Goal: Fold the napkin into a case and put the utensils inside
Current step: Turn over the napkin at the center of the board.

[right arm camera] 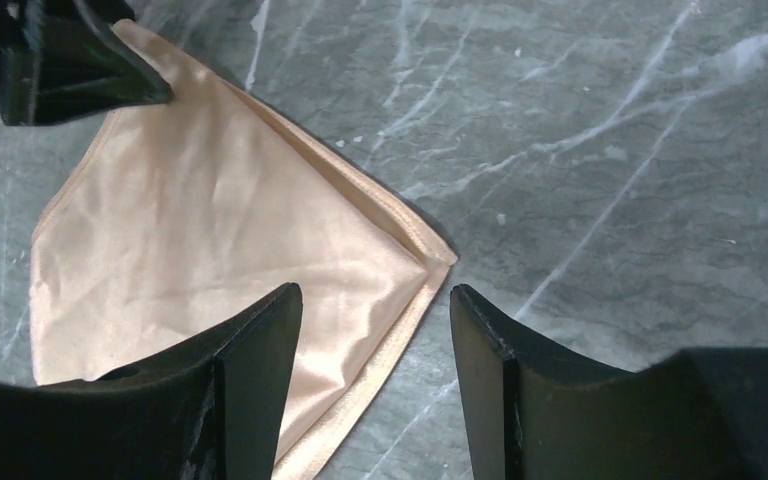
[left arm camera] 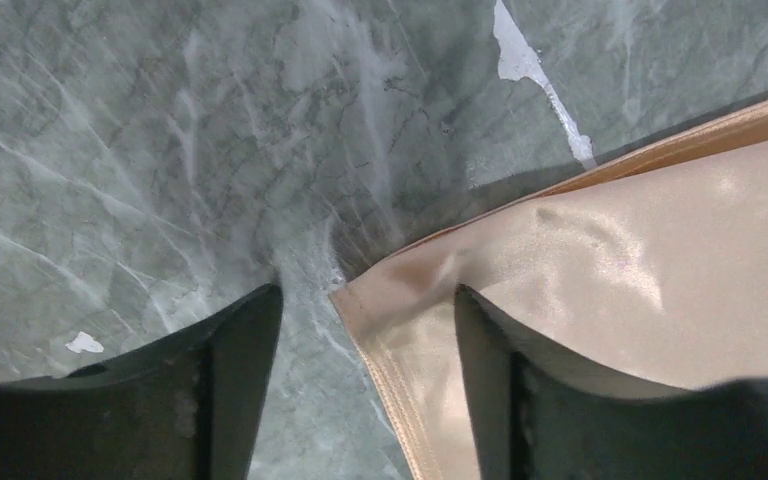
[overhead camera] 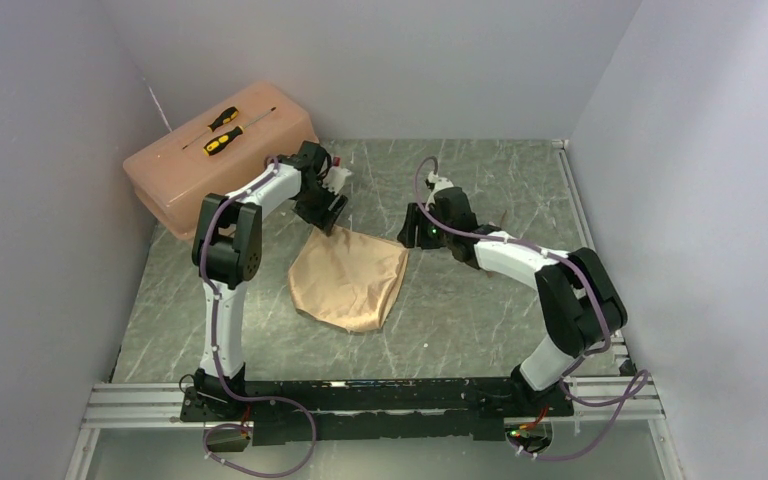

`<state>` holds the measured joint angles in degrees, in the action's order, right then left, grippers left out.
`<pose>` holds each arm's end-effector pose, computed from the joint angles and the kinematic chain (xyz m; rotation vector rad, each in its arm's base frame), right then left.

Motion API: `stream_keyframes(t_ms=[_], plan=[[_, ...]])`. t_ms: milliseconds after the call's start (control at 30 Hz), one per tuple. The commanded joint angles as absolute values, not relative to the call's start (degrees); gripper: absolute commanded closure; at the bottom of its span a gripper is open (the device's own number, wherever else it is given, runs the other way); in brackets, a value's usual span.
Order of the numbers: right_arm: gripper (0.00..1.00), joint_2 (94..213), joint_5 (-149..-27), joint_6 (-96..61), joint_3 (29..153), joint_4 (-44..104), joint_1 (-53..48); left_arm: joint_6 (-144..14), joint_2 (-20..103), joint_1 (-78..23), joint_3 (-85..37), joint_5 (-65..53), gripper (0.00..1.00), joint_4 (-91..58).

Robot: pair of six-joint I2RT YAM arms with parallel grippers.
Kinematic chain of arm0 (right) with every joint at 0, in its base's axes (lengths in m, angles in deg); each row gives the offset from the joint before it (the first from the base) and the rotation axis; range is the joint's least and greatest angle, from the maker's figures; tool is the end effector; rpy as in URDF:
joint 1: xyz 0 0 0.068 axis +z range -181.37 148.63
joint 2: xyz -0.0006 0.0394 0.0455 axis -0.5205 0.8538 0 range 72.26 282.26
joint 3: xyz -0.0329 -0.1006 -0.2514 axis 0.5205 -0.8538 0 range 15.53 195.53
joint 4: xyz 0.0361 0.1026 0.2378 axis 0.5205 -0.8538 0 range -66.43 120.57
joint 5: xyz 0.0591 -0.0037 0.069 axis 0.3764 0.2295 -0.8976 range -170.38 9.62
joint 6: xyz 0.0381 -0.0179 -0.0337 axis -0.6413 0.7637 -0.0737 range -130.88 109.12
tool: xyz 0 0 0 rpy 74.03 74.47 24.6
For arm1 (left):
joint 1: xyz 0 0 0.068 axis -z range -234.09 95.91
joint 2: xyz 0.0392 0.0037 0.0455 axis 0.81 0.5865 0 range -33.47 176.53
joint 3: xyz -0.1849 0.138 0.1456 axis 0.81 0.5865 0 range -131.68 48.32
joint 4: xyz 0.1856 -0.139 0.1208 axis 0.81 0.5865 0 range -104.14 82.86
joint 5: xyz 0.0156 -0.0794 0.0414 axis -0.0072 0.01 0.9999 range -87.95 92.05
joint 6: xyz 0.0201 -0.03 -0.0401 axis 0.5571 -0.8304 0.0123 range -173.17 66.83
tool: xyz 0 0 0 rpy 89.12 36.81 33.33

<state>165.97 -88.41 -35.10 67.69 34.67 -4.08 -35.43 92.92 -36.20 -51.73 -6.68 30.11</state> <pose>0.3061 0.1636 0.1929 -0.1408 2.2915 0.6372 0.4352 -0.1462 0.1681 0.8899 2.6505 -0.2141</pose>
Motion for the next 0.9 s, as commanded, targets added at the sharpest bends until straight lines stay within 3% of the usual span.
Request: stream_keyframes(t_ms=[0,67,133,167,200,233,533,667,867], plan=[[0.4,163.58,-84.63,-35.13,67.15,34.42,-1.92,-40.31,92.18,-35.99,-53.1,-6.44,0.09,33.1],[0.38,162.92,-84.13,-35.11,67.06,33.99,-1.74,-40.39,90.72,-36.02,-54.22,-6.38,0.06,34.96],[0.3,162.06,-83.94,-34.61,67.26,33.72,-1.73,-40.04,88.65,-36.05,-54.71,-6.23,0.06,35.69],[0.22,161.65,-83.75,-34.14,67.54,33.41,-1.72,-39.86,87.62,-36.03,-54.95,-6.36,0.06,35.83],[0.05,161.34,-83.34,-33.75,67.89,33.1,-1.73,-39.67,86.66,-36.07,-55.07,-6.33,0.06,35.81],[0.01,161.03,-83.0,-33.52,68.3,32.71,-1.65,-39.57,85.82,-36.05,-55.35,-6.49,0.06,36.03],[0.0,157.04,-75.55,-36.24,70.19,30.91,-1.87,-37.7,78.37,-35.99,-57.3,-5.67,0.06,38.1],[0.0,154.84,-81.55,-37.94,66.34,35.45,-3.09,-37.39,76.63,-35.86,-56.41,0.85,0.06,36.68],[0.04,157.6,-78.24,-38.59,68.74,30.85,-0.07,-38.62,75.28,-36.07,-55.41,4.32,0.06,38.6]])
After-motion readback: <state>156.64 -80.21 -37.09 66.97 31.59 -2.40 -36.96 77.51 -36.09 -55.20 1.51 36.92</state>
